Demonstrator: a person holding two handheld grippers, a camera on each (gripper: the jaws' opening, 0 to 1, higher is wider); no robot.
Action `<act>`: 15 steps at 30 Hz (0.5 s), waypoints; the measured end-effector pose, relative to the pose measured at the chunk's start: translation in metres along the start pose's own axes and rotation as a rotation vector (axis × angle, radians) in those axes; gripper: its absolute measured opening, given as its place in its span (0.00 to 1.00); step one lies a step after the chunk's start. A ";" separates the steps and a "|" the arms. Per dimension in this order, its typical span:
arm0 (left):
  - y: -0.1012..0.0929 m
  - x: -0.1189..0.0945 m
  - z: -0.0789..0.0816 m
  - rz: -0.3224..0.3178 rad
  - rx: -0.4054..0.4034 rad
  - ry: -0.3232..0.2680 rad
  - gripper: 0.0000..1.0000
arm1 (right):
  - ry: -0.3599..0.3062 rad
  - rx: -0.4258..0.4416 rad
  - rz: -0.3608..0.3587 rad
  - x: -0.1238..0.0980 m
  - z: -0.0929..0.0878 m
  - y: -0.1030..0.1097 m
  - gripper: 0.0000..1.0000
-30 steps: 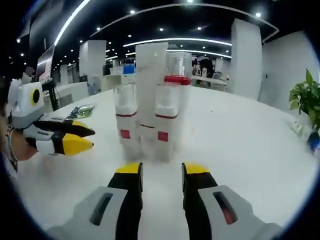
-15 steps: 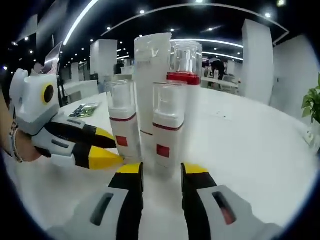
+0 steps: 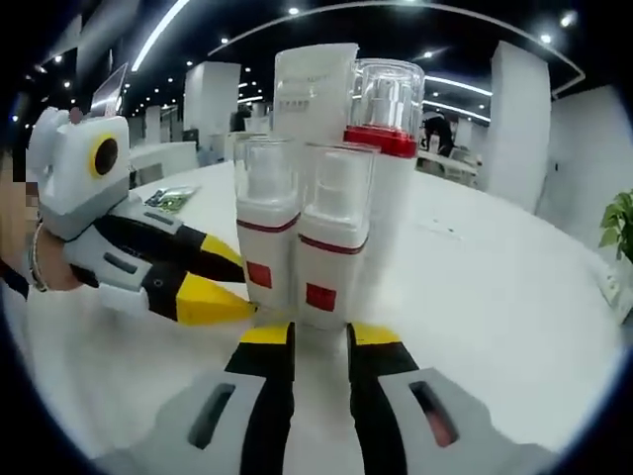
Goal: Arrange the skincare products in the storage area until every visible bottle or jar stands upright without overlapping.
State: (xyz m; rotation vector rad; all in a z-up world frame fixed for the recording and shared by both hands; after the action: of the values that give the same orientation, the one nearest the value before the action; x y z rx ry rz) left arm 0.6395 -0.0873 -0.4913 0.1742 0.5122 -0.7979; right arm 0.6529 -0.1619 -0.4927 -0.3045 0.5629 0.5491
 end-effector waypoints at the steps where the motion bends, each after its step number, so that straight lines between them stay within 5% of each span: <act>1: 0.001 0.001 0.000 -0.002 0.001 0.001 0.16 | 0.002 0.001 -0.001 0.000 0.000 0.000 0.19; 15: 0.003 0.007 0.000 -0.037 0.078 0.032 0.16 | 0.054 0.009 -0.068 0.001 -0.006 0.003 0.16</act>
State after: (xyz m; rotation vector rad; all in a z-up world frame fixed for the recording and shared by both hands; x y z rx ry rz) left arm 0.6457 -0.0899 -0.4952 0.2506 0.5155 -0.8530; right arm 0.6493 -0.1617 -0.4981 -0.3296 0.6051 0.4734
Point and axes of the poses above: the point that each gripper's makers call its tool centre point, and the gripper's own axes: x roughly forward along the fingers, y roughly to its left, z roughly out of its top, the point moved 2 cm from there along -x, roughly backward along the fingers, and after that the axes turned 7 degrees about y, right-handed, at the moved point
